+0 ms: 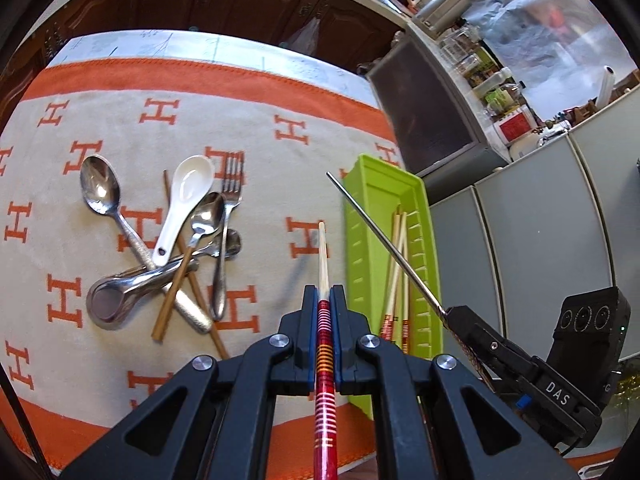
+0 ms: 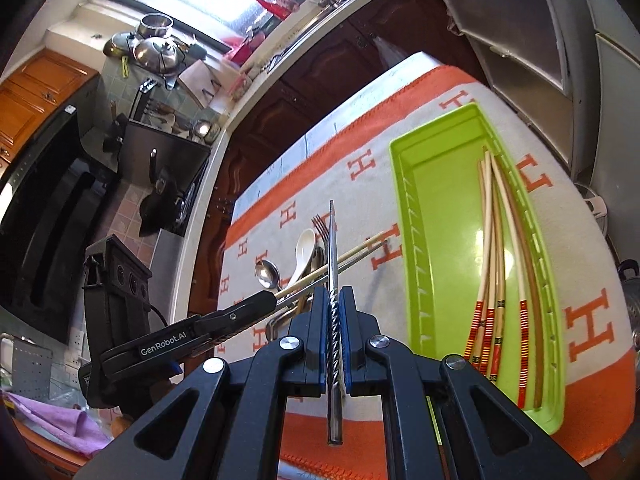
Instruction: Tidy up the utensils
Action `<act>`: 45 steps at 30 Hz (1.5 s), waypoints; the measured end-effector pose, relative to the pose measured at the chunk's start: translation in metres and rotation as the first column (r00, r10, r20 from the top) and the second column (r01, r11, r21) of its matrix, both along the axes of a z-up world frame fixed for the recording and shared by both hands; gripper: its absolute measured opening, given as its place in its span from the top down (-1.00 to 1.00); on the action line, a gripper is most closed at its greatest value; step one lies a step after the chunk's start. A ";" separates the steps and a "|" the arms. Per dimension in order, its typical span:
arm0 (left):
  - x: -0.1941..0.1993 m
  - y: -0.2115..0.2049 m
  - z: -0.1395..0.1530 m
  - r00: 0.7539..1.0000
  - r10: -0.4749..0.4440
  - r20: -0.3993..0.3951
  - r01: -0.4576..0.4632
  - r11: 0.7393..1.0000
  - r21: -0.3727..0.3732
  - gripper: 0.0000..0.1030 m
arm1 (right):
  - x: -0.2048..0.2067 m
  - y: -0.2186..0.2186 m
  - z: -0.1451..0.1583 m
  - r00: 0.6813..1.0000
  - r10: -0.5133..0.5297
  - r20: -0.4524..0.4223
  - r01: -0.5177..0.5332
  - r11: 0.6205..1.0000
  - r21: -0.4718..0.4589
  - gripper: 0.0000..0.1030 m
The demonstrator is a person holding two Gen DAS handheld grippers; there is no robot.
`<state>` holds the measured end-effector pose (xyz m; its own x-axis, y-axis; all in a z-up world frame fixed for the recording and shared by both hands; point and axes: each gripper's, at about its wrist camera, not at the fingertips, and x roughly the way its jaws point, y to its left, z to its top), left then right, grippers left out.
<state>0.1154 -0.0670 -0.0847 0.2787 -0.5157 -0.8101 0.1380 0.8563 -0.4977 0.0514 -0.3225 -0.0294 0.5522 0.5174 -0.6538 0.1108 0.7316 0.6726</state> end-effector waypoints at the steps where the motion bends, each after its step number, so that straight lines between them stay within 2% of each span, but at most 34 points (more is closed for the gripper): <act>1: -0.001 -0.003 0.005 1.000 -0.004 0.009 0.004 1.000 -0.003 0.94 | -0.003 -0.006 0.003 1.000 -0.012 0.006 0.012 1.000 0.005 0.90; 11: -0.001 -0.020 0.042 0.997 -0.008 0.081 0.010 1.000 -0.025 0.94 | -0.025 -0.058 0.018 0.981 -0.189 0.040 0.190 0.981 -0.022 0.90; 16: 0.004 -0.053 0.055 0.992 -0.032 0.125 0.033 0.999 -0.006 0.94 | -0.035 -0.076 0.010 0.964 -0.264 0.032 0.266 0.962 -0.069 0.90; 21: 0.013 -0.101 0.034 0.992 -0.036 0.120 0.029 0.998 0.062 0.94 | -0.038 -0.083 -0.015 0.952 -0.306 -0.014 0.304 0.948 -0.097 0.89; 25: 0.009 -0.131 -0.004 0.996 -0.074 0.042 0.069 0.991 0.113 0.93 | -0.044 -0.086 -0.030 0.946 -0.315 -0.069 0.310 0.948 -0.077 0.84; 31: -0.013 -0.148 -0.045 0.990 -0.123 -0.067 0.131 0.984 0.125 0.92 | -0.066 -0.092 -0.030 0.920 -0.390 -0.037 0.383 0.915 -0.123 0.74; 37: -0.029 -0.149 -0.050 0.983 -0.161 -0.088 0.172 0.976 0.134 0.92 | -0.078 -0.095 -0.029 0.921 -0.388 -0.030 0.381 0.915 -0.129 0.73; 45: -0.049 -0.116 -0.038 0.985 -0.167 -0.043 0.172 0.968 0.183 0.89 | -0.080 -0.076 -0.029 0.939 -0.341 -0.043 0.329 0.928 -0.172 0.73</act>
<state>0.0668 -0.1830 -0.1229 0.1769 -0.3938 -0.9020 0.2778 0.8992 -0.3380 -0.0284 -0.3984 -0.0579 0.6244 0.1957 -0.7562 0.4114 0.7405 0.5313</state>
